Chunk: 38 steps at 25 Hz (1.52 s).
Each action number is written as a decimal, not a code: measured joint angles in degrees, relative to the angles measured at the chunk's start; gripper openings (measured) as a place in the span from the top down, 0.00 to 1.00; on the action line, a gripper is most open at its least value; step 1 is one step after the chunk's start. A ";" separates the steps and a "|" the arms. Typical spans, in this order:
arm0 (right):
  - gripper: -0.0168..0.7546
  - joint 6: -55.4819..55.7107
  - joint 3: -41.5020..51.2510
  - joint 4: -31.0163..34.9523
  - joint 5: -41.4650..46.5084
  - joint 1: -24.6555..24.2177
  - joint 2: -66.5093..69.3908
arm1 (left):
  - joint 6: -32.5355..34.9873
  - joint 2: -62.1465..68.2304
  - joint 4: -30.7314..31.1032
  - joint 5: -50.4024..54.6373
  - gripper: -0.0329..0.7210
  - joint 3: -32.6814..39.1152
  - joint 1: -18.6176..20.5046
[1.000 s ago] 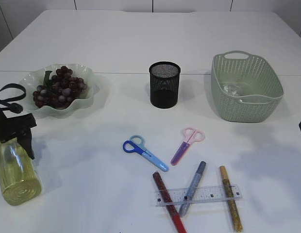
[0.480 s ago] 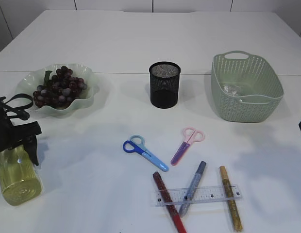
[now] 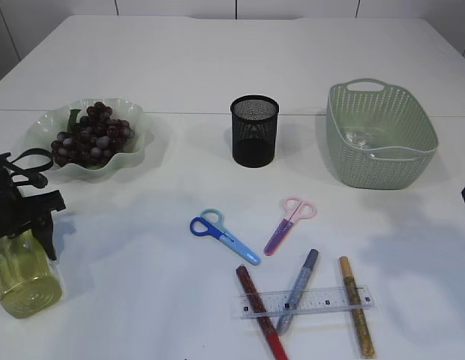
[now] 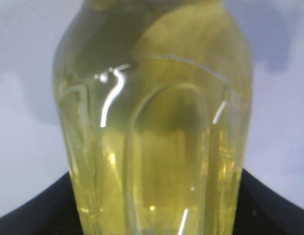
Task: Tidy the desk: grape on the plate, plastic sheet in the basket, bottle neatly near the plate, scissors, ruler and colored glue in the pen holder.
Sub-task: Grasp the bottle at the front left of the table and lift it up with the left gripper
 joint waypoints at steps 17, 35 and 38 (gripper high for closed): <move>0.25 0.00 0.00 0.00 -0.40 0.00 0.00 | 0.00 0.00 3.95 0.33 0.38 -0.53 0.00; 0.25 -0.09 0.00 0.00 -0.69 0.00 0.00 | 15.64 -6.03 16.12 4.00 0.38 2.04 0.08; 0.25 -0.09 0.00 0.00 -0.69 0.00 0.00 | 16.30 -9.81 15.99 1.43 0.38 4.70 0.08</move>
